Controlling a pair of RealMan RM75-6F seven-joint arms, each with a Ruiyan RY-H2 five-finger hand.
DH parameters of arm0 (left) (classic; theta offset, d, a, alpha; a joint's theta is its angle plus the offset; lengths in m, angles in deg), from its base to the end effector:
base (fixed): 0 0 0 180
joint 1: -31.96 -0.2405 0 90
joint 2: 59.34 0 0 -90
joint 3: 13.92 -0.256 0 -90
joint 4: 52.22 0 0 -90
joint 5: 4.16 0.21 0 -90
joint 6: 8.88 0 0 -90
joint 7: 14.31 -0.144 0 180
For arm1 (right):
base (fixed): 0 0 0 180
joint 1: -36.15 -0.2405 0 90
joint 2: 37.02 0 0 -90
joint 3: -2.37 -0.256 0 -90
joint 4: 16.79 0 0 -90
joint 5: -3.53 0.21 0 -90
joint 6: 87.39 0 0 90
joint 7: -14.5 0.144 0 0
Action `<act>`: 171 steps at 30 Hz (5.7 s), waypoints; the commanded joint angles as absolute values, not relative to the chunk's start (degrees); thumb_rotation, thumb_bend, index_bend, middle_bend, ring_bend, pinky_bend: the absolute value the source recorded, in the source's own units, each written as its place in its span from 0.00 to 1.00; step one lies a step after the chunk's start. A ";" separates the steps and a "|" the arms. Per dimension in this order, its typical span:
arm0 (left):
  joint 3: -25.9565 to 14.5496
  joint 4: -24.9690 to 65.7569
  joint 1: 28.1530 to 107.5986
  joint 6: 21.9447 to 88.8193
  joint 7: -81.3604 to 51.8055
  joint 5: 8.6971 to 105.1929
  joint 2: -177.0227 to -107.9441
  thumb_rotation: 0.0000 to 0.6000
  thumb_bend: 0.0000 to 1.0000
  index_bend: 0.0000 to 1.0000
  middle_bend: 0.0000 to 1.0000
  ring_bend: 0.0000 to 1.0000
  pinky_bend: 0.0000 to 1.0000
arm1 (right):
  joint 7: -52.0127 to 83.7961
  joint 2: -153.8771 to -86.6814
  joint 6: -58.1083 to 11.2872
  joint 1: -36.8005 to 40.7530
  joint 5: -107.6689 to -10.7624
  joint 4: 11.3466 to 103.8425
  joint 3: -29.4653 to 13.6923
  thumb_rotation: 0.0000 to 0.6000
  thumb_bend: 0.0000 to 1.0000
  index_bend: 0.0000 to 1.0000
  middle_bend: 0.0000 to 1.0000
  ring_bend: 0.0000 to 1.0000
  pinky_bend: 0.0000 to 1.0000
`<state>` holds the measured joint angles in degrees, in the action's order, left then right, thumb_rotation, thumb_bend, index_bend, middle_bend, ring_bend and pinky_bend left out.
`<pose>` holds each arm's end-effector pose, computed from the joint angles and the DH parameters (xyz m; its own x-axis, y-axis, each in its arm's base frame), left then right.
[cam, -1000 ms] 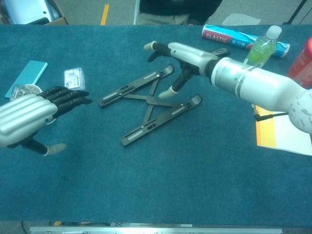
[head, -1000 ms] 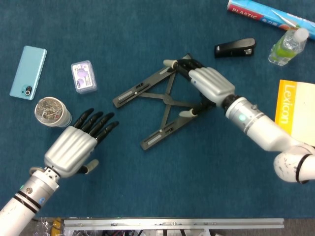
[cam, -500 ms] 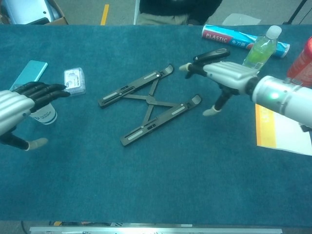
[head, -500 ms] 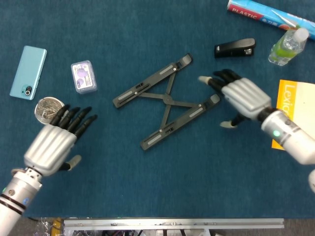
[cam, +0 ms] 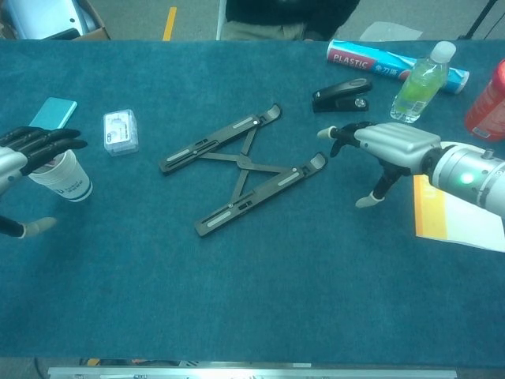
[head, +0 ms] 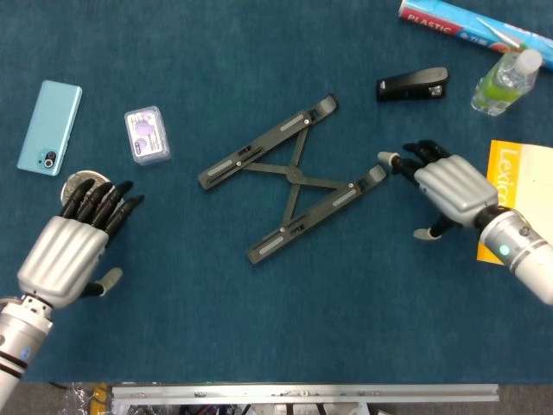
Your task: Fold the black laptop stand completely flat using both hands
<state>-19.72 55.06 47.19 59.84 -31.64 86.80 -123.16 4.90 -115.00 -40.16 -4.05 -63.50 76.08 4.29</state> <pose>-0.2355 0.1763 0.0830 0.5197 0.3089 0.7966 0.8400 -0.3548 -0.4104 -0.2041 -0.2863 -0.0065 0.4581 -0.5361 0.7090 -0.8809 -0.3806 0.2814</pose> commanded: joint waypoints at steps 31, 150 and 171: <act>-19.70 54.16 46.14 61.44 -29.77 86.43 -122.16 1.00 0.25 0.00 0.00 0.00 0.00 | 4.55 -118.62 -45.24 -4.45 -59.78 74.52 2.49 1.00 0.02 0.00 0.16 0.00 0.06; -11.87 63.86 59.92 67.46 -69.14 46.52 -153.23 1.00 0.25 0.00 0.00 0.00 0.00 | -5.53 -137.73 -49.71 -34.29 -29.68 57.72 -2.66 0.49 0.00 0.00 0.16 0.00 0.00; -12.71 58.77 59.95 72.56 -70.84 42.00 -161.25 1.00 0.25 0.00 0.00 0.00 0.00 | -7.08 -139.14 -49.07 -32.71 -31.56 57.03 -3.47 0.50 0.00 0.00 0.16 0.00 0.00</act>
